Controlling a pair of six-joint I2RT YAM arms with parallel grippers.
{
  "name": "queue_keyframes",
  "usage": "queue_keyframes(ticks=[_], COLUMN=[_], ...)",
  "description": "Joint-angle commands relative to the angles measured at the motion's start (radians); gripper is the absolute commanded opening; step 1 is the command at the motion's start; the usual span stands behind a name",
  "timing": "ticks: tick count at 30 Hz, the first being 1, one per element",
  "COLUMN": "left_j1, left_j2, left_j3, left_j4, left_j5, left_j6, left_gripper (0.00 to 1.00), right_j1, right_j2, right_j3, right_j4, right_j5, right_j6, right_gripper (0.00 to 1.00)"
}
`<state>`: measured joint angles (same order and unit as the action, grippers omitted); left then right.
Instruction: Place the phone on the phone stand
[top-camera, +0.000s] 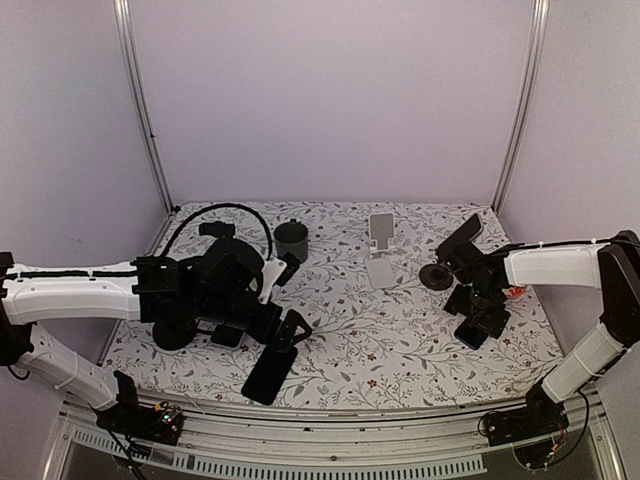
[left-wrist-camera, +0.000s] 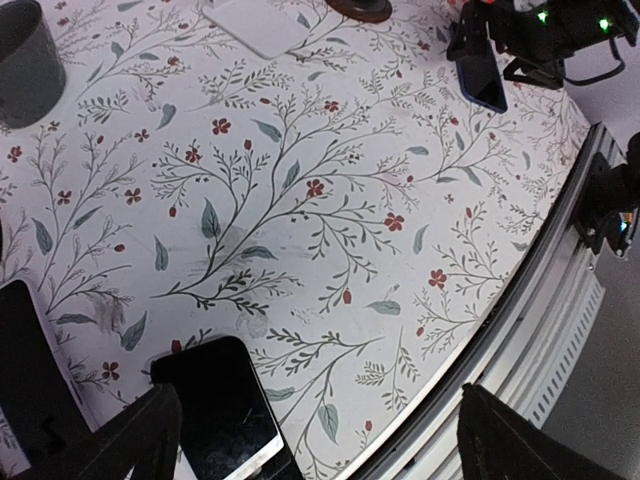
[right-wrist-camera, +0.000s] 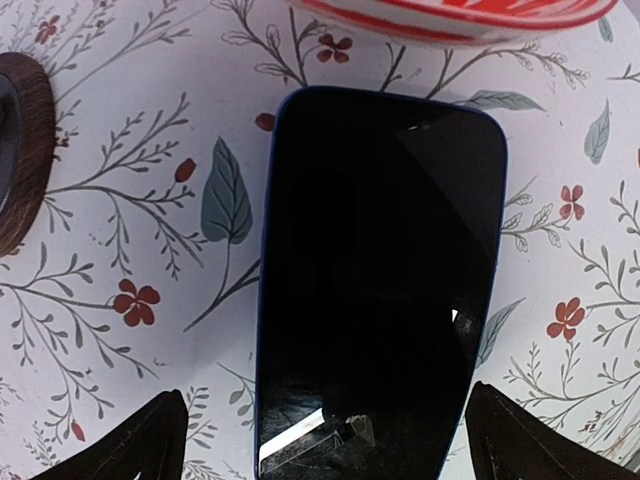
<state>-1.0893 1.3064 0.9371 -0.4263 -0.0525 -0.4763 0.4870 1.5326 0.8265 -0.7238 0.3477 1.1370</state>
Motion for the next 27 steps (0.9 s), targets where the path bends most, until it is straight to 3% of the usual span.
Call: queue_keyframes(ticks=[1, 12, 20, 27], left_j1=[-0.006, -0.005, -0.005, -0.005], left_j2=[-0.027, -0.068, -0.065, -0.092], left_j3=[0.004, -0.047, 0.014, 0.037], left_j4=[0.005, 0.010, -0.053, -0.082], left_j5=[-0.007, -0.018, -0.023, -0.057], left_j6=[-0.007, -0.049, -0.051, -0.065], left_gripper=[0.97, 0.97, 0.97, 0.97], right_j1=[-0.013, -0.035, -0.072, -0.072], right_j2=[0.056, 0.080, 0.098, 0.119], right_j3=[0.026, 0.009, -0.055, -0.047], right_j4=[0.001, -0.007, 0.050, 0.067], right_j5=[-0.029, -0.068, -0.152, -0.207], right_j6=[0.018, 0.046, 0.017, -0.053], right_gripper=[1.00, 0.99, 0.99, 0.83])
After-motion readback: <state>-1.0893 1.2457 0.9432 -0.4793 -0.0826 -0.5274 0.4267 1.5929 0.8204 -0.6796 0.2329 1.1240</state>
